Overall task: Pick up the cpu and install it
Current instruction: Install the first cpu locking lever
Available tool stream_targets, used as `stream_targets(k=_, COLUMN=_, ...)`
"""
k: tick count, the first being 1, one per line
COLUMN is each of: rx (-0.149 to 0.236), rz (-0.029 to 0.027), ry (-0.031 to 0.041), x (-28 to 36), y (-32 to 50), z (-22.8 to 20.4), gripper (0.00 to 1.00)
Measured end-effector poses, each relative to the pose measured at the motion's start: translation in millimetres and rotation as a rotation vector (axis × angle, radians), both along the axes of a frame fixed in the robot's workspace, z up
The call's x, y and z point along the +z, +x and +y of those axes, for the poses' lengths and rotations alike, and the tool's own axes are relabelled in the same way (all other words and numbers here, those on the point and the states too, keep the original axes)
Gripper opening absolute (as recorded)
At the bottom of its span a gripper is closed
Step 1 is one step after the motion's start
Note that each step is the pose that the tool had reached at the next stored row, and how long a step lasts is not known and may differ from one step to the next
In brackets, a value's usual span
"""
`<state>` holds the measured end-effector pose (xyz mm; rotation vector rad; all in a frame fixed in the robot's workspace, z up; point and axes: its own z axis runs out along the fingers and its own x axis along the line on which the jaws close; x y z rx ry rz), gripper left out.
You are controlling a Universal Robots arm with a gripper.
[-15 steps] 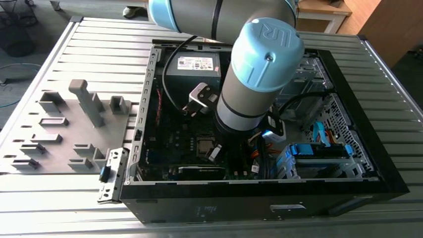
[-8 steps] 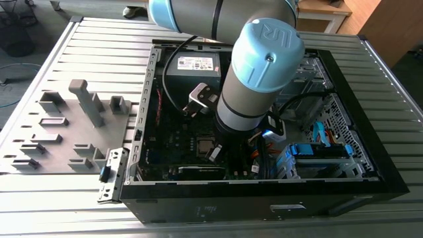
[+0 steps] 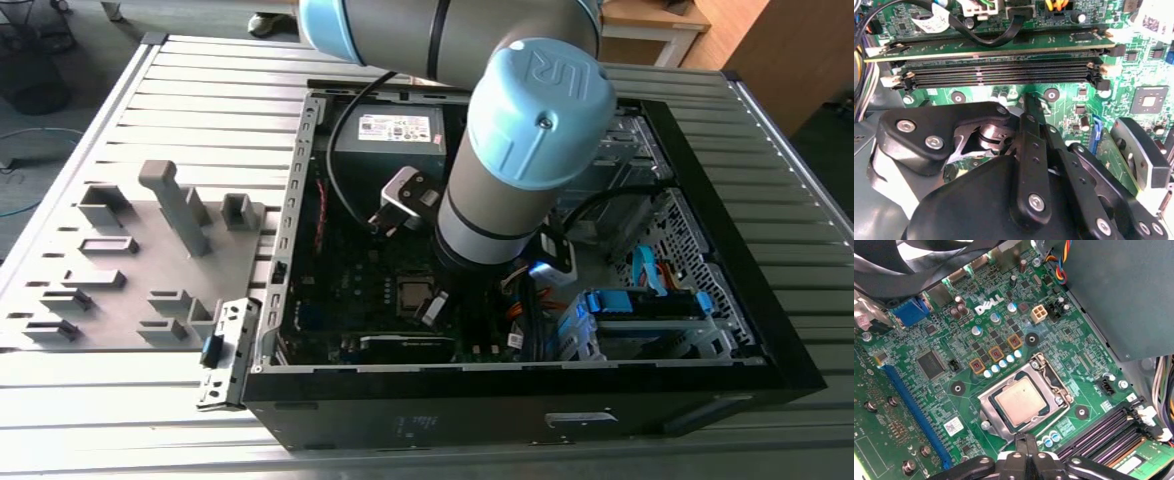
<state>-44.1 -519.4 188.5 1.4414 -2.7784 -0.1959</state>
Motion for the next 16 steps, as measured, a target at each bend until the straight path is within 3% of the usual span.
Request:
stream_targets(k=10, rx=0.008, rz=0.0000, ry=0.0026, x=4.5, y=0.1, z=-1.6, gripper=0.11)
stream_targets(k=16, rx=0.008, rz=0.0002, ry=0.0017, x=4.7, y=2.6, z=-5.5, gripper=0.11)
